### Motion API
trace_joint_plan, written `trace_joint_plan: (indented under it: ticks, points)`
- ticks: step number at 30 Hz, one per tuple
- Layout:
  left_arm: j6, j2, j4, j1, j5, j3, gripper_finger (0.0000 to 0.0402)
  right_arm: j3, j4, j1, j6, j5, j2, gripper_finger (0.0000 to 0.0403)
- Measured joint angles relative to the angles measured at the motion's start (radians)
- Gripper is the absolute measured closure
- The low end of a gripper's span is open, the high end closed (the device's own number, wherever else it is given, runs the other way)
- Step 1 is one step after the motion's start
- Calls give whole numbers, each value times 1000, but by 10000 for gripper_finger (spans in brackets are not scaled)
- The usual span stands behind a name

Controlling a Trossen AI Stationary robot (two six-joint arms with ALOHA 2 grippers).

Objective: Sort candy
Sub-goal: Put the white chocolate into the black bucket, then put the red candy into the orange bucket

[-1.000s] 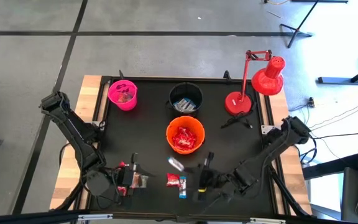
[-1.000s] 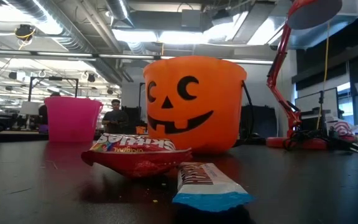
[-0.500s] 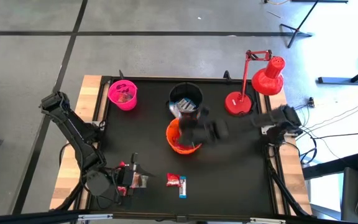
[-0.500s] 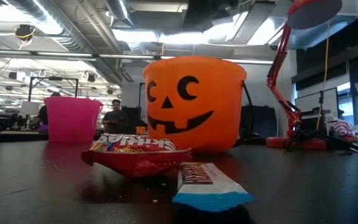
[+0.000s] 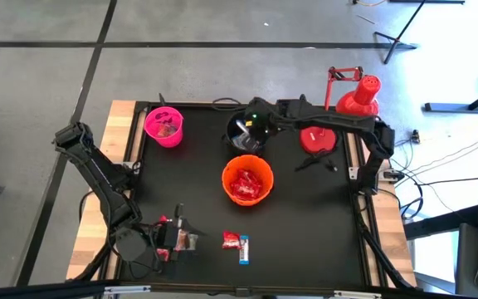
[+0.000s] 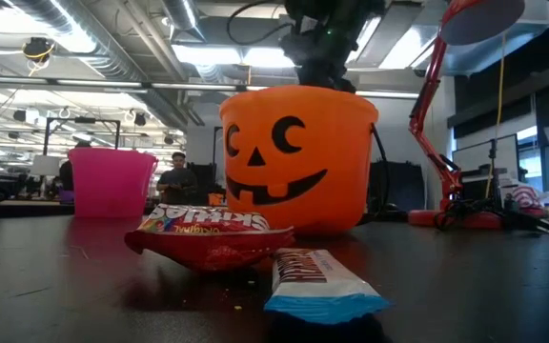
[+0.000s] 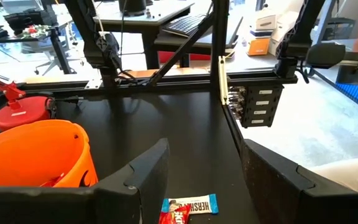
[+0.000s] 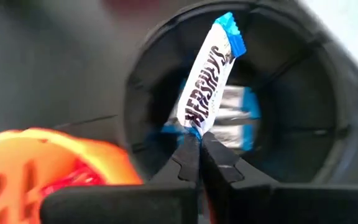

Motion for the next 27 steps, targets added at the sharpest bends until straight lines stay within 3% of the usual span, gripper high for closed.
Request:
trace_joint_plan:
  ticks: [5,12,18,22,27]
  points:
    - [0,0,0,4,-3,0,215,0,-13,13,-23,-10,0,374]
    - [-3,0,0,6,-3,0,215,1,-21,51,-59,115,0,281]
    - [-6,0,0,6,-2,0,215,158,-180,82,-35,127,1,227]
    - [-6,0,0,6,-1,0,215,322,-259,191,-30,133,1,229]
    - [-6,0,0,6,0,0,215,426,-227,437,-35,205,-1,245]
